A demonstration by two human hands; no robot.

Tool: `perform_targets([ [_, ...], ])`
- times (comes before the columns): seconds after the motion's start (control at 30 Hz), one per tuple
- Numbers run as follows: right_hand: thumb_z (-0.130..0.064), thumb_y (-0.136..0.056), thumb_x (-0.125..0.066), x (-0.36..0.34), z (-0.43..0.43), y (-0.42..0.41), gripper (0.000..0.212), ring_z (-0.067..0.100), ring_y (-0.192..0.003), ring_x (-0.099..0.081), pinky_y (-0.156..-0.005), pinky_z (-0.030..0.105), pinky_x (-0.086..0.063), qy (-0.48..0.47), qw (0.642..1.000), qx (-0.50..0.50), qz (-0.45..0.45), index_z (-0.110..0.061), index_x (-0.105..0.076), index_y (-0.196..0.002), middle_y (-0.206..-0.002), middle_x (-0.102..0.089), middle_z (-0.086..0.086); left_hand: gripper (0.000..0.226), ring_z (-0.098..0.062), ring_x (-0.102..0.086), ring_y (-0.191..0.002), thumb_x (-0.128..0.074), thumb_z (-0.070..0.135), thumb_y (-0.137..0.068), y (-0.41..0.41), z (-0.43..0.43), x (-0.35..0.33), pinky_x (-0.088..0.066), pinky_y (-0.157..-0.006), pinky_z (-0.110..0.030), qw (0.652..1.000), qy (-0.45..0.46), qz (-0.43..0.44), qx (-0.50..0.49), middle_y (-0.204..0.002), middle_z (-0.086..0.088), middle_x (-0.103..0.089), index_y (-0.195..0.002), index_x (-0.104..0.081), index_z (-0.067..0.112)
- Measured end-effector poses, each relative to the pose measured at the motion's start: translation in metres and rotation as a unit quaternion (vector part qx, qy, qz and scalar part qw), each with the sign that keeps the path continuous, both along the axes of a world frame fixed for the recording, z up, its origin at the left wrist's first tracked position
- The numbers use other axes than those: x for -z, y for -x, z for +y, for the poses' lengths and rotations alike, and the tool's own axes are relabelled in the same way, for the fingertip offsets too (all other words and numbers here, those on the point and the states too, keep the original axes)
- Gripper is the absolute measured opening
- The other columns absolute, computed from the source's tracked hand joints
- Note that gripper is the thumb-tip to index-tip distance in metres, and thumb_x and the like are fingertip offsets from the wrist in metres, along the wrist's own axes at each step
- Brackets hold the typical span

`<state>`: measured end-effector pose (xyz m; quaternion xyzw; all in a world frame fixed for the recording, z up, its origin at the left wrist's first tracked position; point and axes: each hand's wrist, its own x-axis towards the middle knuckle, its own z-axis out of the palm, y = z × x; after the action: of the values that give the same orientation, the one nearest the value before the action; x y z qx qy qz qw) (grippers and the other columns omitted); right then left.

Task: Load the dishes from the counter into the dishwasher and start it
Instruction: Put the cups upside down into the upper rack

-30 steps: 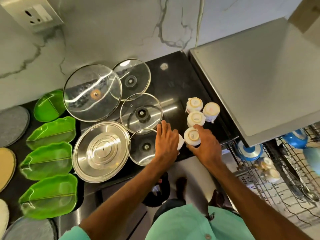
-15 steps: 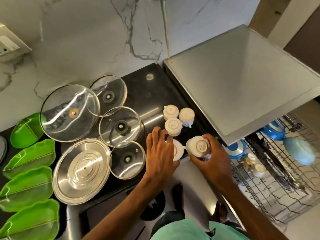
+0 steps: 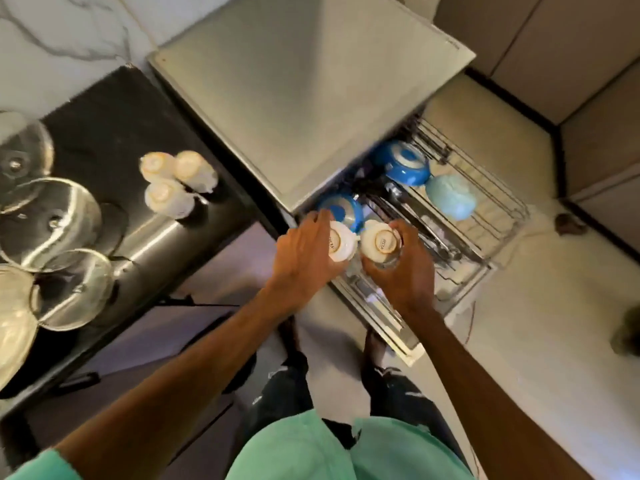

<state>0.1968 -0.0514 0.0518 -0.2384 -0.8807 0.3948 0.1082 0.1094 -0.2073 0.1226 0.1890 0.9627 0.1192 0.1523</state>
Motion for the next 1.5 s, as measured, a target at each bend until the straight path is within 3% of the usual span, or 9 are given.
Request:
perform_targets([
  [0.17, -0.032, -0.062, -0.091, 0.056, 0.073, -0.049, 0.077, 0.025, -0.107, -0.063, -0.086, 0.043, -0.055, -0.003, 0.999, 0.04, -0.037, -0.022, -0.052, -0.128, -0.117, -0.067, 0.001, 0.088, -0.031, -0.06, -0.116, -0.081, 0.056, -0.071, -0.028, 0.083, 0.062, -0.05, -0.087, -0.043, 0.998, 0.035, -0.019, 0.049, -0.133, -0.005, -0.054, -0.139, -0.04, 0.019],
  [0.3, -0.024, -0.063, -0.092, 0.1, 0.11, -0.063, 0.075, 0.029, -0.104, -0.064, -0.084, 0.048, -0.056, 0.007, 0.996, 0.071, -0.05, -0.022, -0.052, -0.125, -0.116, -0.066, 0.004, 0.088, -0.031, -0.053, -0.126, -0.081, 0.05, -0.075, -0.039, 0.122, 0.118, -0.047, -0.097, -0.044, 0.994, 0.06, -0.065, 0.064, -0.138, -0.008, -0.05, -0.143, -0.036, 0.017],
  [0.53, -0.017, -0.064, -0.091, 0.164, 0.137, -0.06, 0.076, 0.026, -0.11, -0.062, -0.087, 0.044, -0.057, 0.028, 0.991, 0.094, -0.096, -0.025, -0.047, -0.125, -0.121, -0.064, 0.002, 0.082, -0.029, -0.056, -0.12, -0.085, 0.049, -0.069, -0.043, 0.156, 0.189, -0.051, -0.094, -0.044, 0.993, 0.053, -0.086, 0.062, -0.13, -0.007, -0.058, -0.134, -0.046, 0.019],
  [0.67, -0.015, -0.063, -0.091, 0.191, 0.147, -0.066, 0.078, 0.028, -0.113, -0.062, -0.092, 0.047, -0.055, 0.015, 0.99, 0.095, -0.101, -0.022, -0.048, -0.128, -0.124, -0.064, 0.005, 0.078, -0.025, -0.053, -0.12, -0.087, 0.048, -0.068, -0.042, 0.17, 0.219, -0.053, -0.093, -0.042, 0.997, 0.028, -0.057, 0.05, -0.127, -0.006, -0.06, -0.13, -0.054, 0.015],
  [0.83, -0.014, -0.063, -0.092, 0.203, 0.155, -0.076, 0.08, 0.027, -0.115, -0.061, -0.091, 0.048, -0.057, 0.008, 0.99, 0.09, -0.108, -0.021, -0.045, -0.128, -0.125, -0.063, 0.005, 0.073, -0.025, -0.052, -0.118, -0.087, 0.045, -0.071, -0.033, 0.187, 0.25, -0.05, -0.097, -0.039, 0.996, 0.033, -0.017, 0.081, -0.123, -0.009, -0.064, -0.128, -0.058, 0.009],
  [0.97, -0.009, -0.066, -0.09, 0.207, 0.156, -0.089, 0.078, 0.029, -0.115, -0.061, -0.092, 0.045, -0.055, 0.002, 0.99, 0.067, -0.122, -0.016, -0.046, -0.13, -0.124, -0.062, 0.008, 0.074, -0.026, -0.05, -0.122, -0.083, 0.047, -0.075, -0.029, 0.195, 0.269, -0.047, -0.103, -0.04, 0.989, 0.078, -0.007, 0.126, -0.133, -0.014, -0.055, -0.132, -0.055, 0.009],
  [1.17, -0.012, -0.064, -0.093, 0.221, 0.156, -0.094, 0.081, 0.03, -0.109, -0.064, -0.089, 0.048, -0.058, -0.015, 0.99, 0.031, -0.137, -0.017, -0.045, -0.129, -0.118, -0.064, 0.009, 0.068, -0.025, -0.05, -0.123, -0.084, 0.043, -0.075, -0.038, 0.191, 0.296, -0.052, -0.09, -0.039, 0.977, 0.137, 0.036, 0.163, -0.129, -0.009, -0.057, -0.13, -0.057, 0.012],
  [1.37, -0.014, -0.064, -0.092, 0.229, 0.157, -0.085, 0.08, 0.029, -0.108, -0.063, -0.088, 0.048, -0.058, -0.009, 0.989, 0.036, -0.144, -0.02, -0.045, -0.128, -0.118, -0.064, 0.008, 0.074, -0.027, -0.048, -0.129, -0.081, 0.042, -0.079, -0.037, 0.202, 0.31, -0.047, -0.102, -0.041, 0.972, 0.145, 0.063, 0.174, -0.134, -0.01, -0.056, -0.137, -0.05, 0.01],
  [1.5, -0.016, -0.066, -0.092, 0.232, 0.16, -0.081, 0.078, 0.027, -0.107, -0.064, -0.088, 0.047, -0.059, -0.017, 0.99, 0.033, -0.136, -0.017, -0.045, -0.129, -0.117, -0.064, 0.008, 0.067, -0.028, -0.047, -0.126, -0.081, 0.035, -0.079, -0.034, 0.204, 0.321, -0.043, -0.104, -0.042, 0.954, 0.2, 0.056, 0.214, -0.13, -0.01, -0.059, -0.134, -0.052, 0.01],
])
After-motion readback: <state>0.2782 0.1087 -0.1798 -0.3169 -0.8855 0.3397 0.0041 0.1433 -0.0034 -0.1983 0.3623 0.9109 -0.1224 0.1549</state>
